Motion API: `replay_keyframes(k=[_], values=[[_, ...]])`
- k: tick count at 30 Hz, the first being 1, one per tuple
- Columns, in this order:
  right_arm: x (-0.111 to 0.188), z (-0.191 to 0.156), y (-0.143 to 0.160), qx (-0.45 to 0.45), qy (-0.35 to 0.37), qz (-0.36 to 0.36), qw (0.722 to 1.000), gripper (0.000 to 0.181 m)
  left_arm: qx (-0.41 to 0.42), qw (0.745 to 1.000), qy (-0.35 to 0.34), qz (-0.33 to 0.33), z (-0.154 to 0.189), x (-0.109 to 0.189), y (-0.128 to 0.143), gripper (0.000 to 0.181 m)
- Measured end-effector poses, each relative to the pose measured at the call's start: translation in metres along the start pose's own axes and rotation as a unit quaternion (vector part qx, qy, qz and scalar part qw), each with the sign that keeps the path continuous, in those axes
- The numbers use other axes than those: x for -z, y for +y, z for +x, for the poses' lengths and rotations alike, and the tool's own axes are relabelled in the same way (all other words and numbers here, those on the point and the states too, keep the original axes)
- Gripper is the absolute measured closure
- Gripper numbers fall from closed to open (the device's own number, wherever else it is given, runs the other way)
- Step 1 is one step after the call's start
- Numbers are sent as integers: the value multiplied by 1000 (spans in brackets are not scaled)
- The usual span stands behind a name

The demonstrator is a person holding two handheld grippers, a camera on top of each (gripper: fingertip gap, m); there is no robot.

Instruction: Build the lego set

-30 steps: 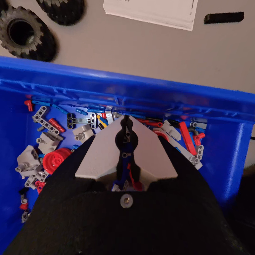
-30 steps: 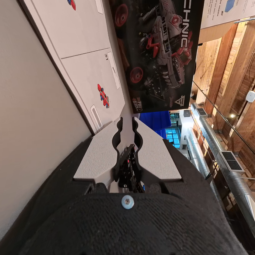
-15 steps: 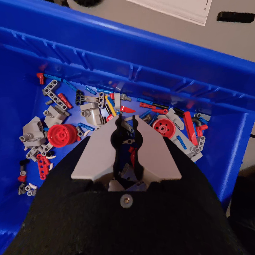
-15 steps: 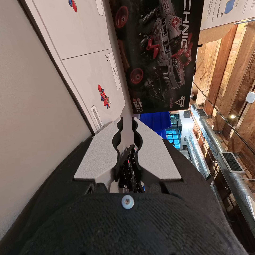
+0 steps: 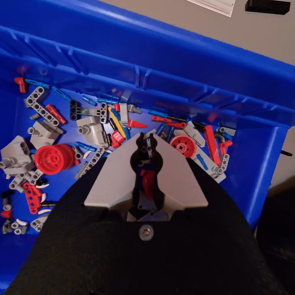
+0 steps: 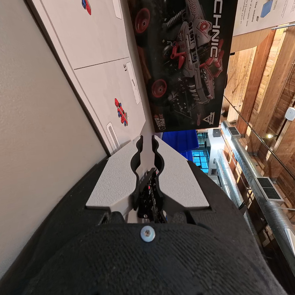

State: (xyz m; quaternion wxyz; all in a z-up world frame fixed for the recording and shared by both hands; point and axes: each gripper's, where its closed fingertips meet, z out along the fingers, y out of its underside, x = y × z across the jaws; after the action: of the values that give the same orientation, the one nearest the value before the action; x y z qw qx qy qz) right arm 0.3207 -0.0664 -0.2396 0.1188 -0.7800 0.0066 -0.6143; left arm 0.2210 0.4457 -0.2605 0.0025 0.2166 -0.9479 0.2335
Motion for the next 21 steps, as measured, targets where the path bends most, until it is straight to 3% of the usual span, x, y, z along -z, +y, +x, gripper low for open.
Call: replay_keyframes(k=[1, 7, 10, 17, 21], values=[[0, 0, 0, 0, 0, 0, 1000, 172, 0, 1000, 0, -1, -1, 0, 0, 174], [0, 0, 0, 0, 0, 0, 1000, 173, -15, 1000, -11, 14, -5, 1, -2, 170], [0, 0, 0, 0, 0, 0, 1000, 173, -3, 1000, -16, 5, -9, -2, 1, 179], [0, 0, -1, 2, 1, 2, 1000, 173, 33, 999, 2, -1, -10, 0, 0, 179], [2, 6, -4, -9, 12, 9, 1000, 172, 29, 997, -33, 63, -10, 30, -27, 180]])
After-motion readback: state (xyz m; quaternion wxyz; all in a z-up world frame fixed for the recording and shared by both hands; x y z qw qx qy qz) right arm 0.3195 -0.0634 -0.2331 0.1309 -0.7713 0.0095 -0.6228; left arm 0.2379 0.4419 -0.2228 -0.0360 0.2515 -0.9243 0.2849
